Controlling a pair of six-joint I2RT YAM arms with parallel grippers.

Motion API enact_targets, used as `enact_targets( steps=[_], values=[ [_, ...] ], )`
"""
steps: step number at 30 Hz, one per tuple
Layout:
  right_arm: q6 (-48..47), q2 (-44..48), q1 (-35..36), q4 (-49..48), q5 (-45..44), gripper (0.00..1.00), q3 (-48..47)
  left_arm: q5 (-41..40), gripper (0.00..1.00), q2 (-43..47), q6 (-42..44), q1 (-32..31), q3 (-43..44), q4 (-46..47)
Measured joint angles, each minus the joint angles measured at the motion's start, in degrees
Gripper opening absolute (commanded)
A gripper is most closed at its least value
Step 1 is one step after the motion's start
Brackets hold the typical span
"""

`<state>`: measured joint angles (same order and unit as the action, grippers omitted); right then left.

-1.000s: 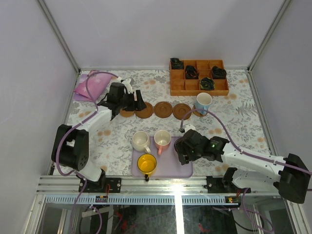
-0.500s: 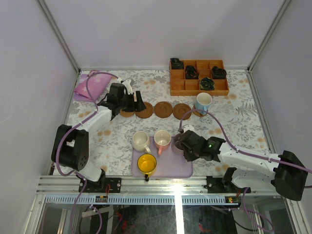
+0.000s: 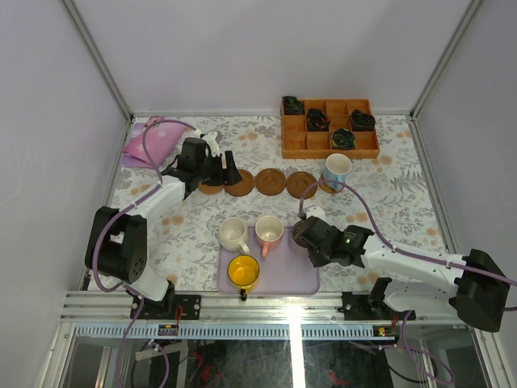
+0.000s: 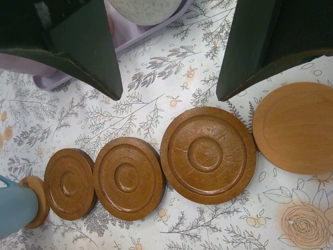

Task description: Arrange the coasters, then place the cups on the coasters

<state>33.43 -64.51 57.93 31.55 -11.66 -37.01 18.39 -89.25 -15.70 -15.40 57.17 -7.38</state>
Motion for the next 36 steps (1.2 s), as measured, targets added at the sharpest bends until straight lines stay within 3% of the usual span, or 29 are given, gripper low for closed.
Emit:
enact_targets(
  steps=[10,19,36],
  values=[
    [1.5,0.1,0.2,6.6,-11.2,0.0,-9.1,-0.7,0.74,0.0,0.0,0.0,0.0,0.0],
    [1.5,-12.4,-0.4,4.9,-20.7,0.0,-20.2,-1.5,0.74,1.0,0.0,0.0,-1.1,0.0],
    [-6.4,-24.3,-17.4,-12.4,-16.6,0.0,-23.1,-4.7,0.75,3.1,1.4,0.0,-1.4,0.0]
  ],
)
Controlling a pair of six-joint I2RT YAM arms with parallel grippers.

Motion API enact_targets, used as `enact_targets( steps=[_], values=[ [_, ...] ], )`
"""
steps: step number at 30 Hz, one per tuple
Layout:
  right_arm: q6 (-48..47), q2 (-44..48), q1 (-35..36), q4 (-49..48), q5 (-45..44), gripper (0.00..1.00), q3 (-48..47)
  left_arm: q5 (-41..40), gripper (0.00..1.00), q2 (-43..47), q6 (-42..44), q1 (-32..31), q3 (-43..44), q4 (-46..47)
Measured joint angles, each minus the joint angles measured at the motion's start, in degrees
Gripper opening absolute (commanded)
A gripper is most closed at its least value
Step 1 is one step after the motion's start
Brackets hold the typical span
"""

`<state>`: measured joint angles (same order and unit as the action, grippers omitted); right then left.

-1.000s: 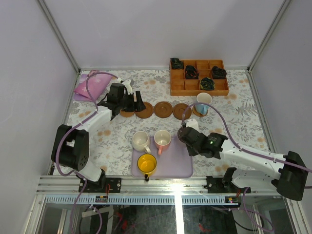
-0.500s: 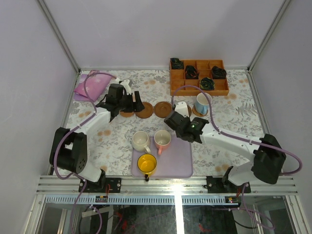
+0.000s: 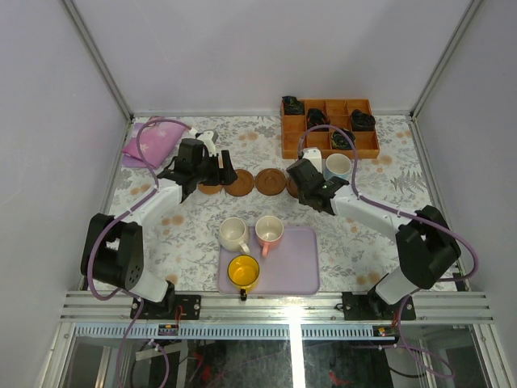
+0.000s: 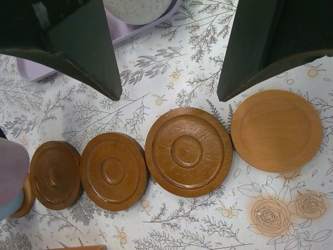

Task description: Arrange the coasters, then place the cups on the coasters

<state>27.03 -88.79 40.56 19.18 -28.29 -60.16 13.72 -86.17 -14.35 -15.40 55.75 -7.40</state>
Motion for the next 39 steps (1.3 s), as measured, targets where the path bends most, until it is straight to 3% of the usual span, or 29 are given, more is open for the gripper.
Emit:
enact_targets(
  steps=[21,39],
  values=[
    [-2.6,-8.4,-6.0,-4.2,8.1,0.0,-0.9,-0.2,0.75,-0.4,0.1,0.0,0.0,0.0],
    [-1.2,-11.5,-6.4,-3.1,9.4,0.0,-5.6,-0.3,0.76,-1.1,0.2,0.0,0.0,0.0]
  ],
)
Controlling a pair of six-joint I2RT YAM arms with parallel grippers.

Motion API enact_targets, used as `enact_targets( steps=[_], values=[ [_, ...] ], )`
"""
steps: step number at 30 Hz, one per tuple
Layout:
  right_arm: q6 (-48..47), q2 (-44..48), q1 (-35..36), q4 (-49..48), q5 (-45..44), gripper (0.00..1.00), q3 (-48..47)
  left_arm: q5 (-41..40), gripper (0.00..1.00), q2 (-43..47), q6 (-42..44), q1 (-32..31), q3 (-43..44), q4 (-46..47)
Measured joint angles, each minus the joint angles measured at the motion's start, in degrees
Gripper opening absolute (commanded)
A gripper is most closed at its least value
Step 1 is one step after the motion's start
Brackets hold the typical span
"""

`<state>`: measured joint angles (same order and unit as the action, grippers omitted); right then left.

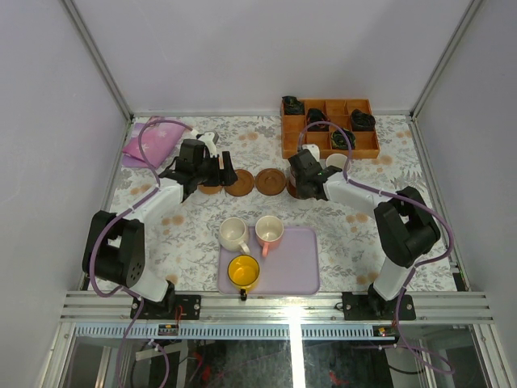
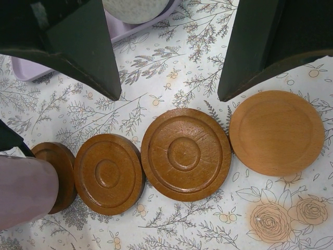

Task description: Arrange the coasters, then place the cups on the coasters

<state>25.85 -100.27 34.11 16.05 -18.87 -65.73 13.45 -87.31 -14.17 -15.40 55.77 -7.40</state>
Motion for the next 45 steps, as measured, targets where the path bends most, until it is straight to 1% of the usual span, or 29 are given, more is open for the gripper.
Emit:
enact_targets(
  steps=[8,23,25,27,30,35,42,45],
  values=[
    [1.1,0.0,0.0,2.3,0.0,0.0,0.0,0.0,0.76,0.0,0.0,0.0,0.0,0.0],
    [2.2,-0.1,0.0,2.9,0.7,0.0,0.0,0.0,0.77,0.0,0.2,0.0,0.0,0.0],
    [2.3,-0.1,0.0,3.0,0.9,0.04,0.0,0.0,0.78,0.0,0.2,0.0,0.0,0.0],
    [2.3,-0.1,0.0,3.0,1.0,0.13,0.0,0.0,0.78,0.0,0.2,0.0,0.0,0.0],
    [2.5,-0.2,0.0,3.0,1.4,0.31,0.0,0.0,0.78,0.0,0.2,0.0,0.0,0.0],
    [3.1,-0.3,0.0,2.9,1.4,0.49,-1.0,0.0,0.78,0.0,0.4,0.0,0.0,0.0],
    [3.3,-0.3,0.0,2.5,0.5,0.53,-1.7,0.0,0.79,0.0,0.6,0.0,0.0,0.0],
    [3.5,-0.3,0.0,2.5,0.3,0.6,-1.7,0.0,0.79,0.0,0.7,0.0,0.0,0.0]
  ],
)
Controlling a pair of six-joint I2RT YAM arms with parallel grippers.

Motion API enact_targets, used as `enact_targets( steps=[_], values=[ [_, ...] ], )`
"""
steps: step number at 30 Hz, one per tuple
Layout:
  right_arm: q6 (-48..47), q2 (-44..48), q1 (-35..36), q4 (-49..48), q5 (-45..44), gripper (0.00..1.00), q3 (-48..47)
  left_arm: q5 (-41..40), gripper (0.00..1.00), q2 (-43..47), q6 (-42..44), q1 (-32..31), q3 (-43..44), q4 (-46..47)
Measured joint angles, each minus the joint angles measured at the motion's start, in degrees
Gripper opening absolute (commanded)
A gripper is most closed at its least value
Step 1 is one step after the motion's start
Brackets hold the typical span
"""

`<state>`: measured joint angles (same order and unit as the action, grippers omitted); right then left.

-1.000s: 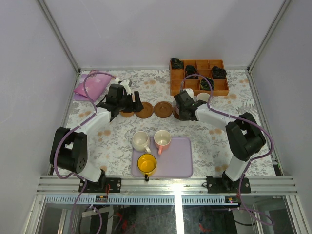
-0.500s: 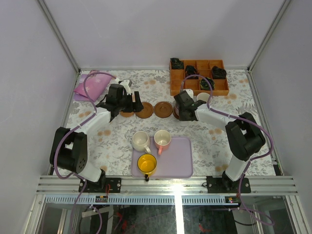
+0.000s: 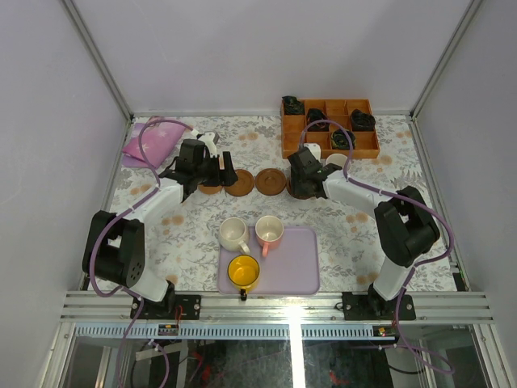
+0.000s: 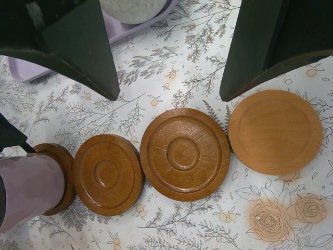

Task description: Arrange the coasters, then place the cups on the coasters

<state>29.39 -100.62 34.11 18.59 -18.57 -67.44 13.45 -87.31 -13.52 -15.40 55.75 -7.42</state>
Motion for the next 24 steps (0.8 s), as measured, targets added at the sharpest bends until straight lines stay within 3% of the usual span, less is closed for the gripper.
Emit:
enact_targets(
  steps=[8,12,20,24],
  values=[
    [0.5,0.2,0.0,0.6,-0.3,0.77,0.0,-0.5,0.82,0.1,0.3,0.0,0.0,0.0],
    [0.5,2.5,0.0,1.8,-0.3,1.0,0.0,-1.8,0.87,1.6,0.3,0.0,0.0,-1.2],
    [-0.2,10.5,0.0,2.5,-0.3,0.99,0.0,-4.9,0.87,14.0,-2.2,-0.8,-3.0,-5.3],
    [-0.6,12.7,0.0,2.9,-0.4,0.99,0.0,-6.7,0.87,19.1,-6.0,-4.3,-5.3,-8.6]
  ],
)
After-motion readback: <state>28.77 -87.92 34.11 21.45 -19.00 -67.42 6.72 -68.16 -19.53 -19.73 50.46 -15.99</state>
